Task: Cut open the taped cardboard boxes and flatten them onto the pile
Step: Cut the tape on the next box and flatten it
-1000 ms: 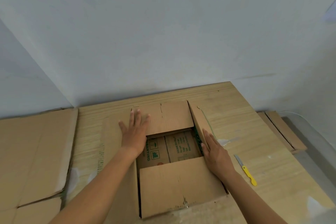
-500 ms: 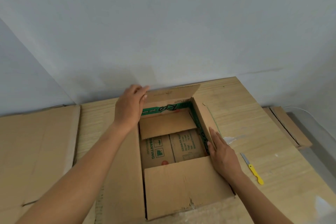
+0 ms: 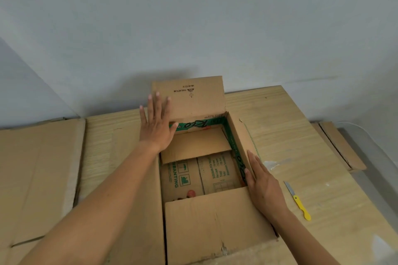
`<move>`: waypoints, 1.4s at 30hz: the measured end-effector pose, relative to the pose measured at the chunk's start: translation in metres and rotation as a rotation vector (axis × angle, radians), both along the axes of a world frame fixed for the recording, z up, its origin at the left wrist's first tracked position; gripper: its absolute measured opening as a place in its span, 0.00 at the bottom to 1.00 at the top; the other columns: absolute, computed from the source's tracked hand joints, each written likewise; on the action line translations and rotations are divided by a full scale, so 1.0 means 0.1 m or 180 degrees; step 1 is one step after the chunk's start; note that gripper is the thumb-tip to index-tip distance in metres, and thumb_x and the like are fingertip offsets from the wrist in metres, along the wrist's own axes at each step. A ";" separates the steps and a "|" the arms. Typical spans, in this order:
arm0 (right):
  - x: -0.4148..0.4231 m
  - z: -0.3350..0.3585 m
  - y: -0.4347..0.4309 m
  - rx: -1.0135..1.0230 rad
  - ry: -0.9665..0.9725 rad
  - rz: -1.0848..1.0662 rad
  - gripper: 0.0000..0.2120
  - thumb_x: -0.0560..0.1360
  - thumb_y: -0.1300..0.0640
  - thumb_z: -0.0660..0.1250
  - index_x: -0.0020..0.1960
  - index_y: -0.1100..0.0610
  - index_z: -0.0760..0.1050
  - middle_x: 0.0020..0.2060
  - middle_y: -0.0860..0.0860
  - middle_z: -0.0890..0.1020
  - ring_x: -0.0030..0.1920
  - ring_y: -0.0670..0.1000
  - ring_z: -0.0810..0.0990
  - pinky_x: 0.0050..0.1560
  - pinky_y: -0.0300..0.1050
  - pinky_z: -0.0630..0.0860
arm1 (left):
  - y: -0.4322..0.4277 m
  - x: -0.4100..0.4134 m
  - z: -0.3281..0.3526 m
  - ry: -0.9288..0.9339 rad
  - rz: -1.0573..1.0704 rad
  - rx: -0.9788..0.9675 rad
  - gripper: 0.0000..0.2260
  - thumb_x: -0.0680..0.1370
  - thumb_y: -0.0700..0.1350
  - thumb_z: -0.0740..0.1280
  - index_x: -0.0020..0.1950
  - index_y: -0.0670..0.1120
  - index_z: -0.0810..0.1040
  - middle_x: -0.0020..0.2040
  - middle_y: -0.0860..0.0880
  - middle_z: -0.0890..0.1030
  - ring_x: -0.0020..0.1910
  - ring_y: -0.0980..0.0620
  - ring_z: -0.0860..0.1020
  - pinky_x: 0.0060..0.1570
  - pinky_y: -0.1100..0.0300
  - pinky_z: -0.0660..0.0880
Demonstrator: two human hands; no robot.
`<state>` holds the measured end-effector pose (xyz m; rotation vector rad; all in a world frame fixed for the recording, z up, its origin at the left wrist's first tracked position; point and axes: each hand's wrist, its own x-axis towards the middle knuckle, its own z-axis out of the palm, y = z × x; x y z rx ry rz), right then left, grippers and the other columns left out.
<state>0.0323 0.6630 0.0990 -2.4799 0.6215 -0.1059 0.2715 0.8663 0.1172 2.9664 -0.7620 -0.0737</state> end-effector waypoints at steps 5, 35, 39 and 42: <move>0.00 -0.01 0.02 -0.0014 0.0006 -0.0021 0.24 0.82 0.53 0.54 0.76 0.47 0.53 0.73 0.49 0.64 0.73 0.52 0.64 0.66 0.51 0.70 | 0.02 0.00 -0.12 0.0252 0.0010 -0.0041 0.29 0.82 0.59 0.47 0.79 0.50 0.41 0.79 0.46 0.41 0.77 0.45 0.38 0.74 0.43 0.41; -0.16 0.44 0.59 -0.0877 -0.0040 0.1579 0.19 0.81 0.47 0.52 0.59 0.51 0.78 0.50 0.48 0.83 0.51 0.49 0.79 0.64 0.50 0.68 | 0.92 -1.90 -0.20 0.1061 0.0165 -0.1472 0.22 0.83 0.51 0.44 0.74 0.56 0.37 0.77 0.56 0.36 0.74 0.60 0.32 0.73 0.56 0.32; -0.30 0.71 0.56 -0.0630 -0.0409 0.1429 0.14 0.80 0.51 0.58 0.60 0.53 0.79 0.50 0.48 0.83 0.49 0.48 0.79 0.55 0.49 0.75 | 0.98 -1.85 -0.14 0.1160 0.0048 -0.1322 0.22 0.84 0.49 0.46 0.73 0.56 0.36 0.75 0.57 0.36 0.74 0.58 0.34 0.74 0.51 0.36; -0.45 0.96 0.58 -0.0511 -0.0452 0.1408 0.13 0.80 0.52 0.61 0.59 0.53 0.80 0.51 0.49 0.84 0.51 0.49 0.80 0.55 0.48 0.76 | 1.02 -1.84 -0.14 0.1214 -0.0047 -0.1298 0.23 0.83 0.52 0.46 0.73 0.57 0.36 0.74 0.58 0.36 0.74 0.59 0.34 0.74 0.50 0.36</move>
